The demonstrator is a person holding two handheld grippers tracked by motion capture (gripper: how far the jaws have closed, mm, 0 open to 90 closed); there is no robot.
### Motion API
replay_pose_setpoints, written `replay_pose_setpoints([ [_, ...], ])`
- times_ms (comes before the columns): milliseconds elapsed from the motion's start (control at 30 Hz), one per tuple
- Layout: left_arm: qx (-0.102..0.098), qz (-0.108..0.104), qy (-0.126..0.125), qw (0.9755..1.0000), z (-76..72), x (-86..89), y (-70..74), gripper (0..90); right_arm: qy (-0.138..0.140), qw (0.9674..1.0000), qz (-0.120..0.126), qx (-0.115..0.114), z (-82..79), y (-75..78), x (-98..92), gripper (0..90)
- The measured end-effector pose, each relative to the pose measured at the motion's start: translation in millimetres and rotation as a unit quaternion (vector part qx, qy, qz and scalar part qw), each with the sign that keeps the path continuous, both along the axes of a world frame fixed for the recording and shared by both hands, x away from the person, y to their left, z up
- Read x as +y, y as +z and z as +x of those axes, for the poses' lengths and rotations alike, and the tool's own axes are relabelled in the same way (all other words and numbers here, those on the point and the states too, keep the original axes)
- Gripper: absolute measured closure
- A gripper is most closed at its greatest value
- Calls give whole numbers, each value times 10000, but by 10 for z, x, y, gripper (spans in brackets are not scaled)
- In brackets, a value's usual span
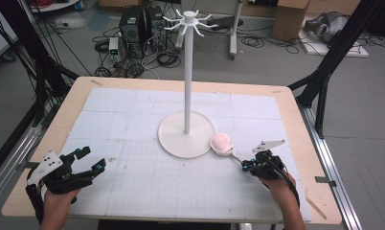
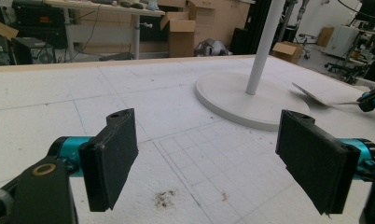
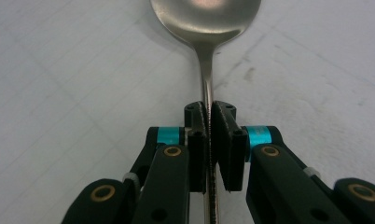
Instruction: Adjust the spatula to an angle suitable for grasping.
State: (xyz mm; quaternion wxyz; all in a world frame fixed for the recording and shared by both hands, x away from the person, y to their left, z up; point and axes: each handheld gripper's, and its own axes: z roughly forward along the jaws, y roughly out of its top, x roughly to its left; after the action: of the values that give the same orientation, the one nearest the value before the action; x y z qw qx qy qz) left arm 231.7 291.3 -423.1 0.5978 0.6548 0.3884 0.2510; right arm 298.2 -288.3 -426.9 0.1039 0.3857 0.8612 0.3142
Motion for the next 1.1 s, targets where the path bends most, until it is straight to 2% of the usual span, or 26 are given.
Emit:
replay_pose_setpoints([
  [33, 4, 3, 1, 10000, 0, 1, 0, 210, 0, 10000, 0, 0, 0, 0, 0, 838],
  [200, 8, -5, 2, 10000, 1, 0, -1, 210, 578, 9983, -47, -59, -45, -9, 126, 838],
  [367, 14, 0, 12, 10000, 1, 6, -1, 210, 1240, 9923, -82, 5, -49, -5, 290, 837],
  [400, 10, -4, 16, 10000, 2, 6, -1, 211, 1508, 9885, -126, 32, -52, -11, 346, 837],
  [433, 8, -4, 17, 10000, 2, 7, -1, 211, 1508, 9885, -126, 32, -52, -11, 346, 837],
  [500, 17, 4, 16, 10000, 4, 6, -3, 211, 1687, 9856, -139, 24, -62, -7, 390, 837],
  [733, 60, 34, -16, 10000, 10, -21, -10, 211, 2278, 9735, -179, 59, -59, 5, 564, 837],
  [867, 79, 67, -39, 9999, 18, -28, -16, 211, 2623, 9645, -297, 70, -20, 30, 731, 837],
  [900, 83, 62, -31, 9999, 20, -32, -17, 211, 2795, 9595, -353, 46, 10, 39, 811, 837],
  [933, 86, 65, -30, 9999, 21, -34, -18, 211, 2795, 9595, -353, 46, 10, 39, 811, 837],
  [967, 84, 83, -37, 9999, 25, -32, -19, 211, 2849, 9578, -366, 56, 28, 45, 860, 837],
  [1033, 92, 80, -33, 9999, 28, -32, -21, 212, 3005, 9529, -414, 47, 68, 59, 955, 837],
  [1067, 90, 73, -34, 9999, 29, -30, -22, 212, 3145, 9480, -487, 44, 102, 70, 1049, 837],
  [1100, 89, 78, -34, 9999, 31, -27, -22, 212, 3145, 9480, -487, 44, 102, 70, 1049, 837],
])
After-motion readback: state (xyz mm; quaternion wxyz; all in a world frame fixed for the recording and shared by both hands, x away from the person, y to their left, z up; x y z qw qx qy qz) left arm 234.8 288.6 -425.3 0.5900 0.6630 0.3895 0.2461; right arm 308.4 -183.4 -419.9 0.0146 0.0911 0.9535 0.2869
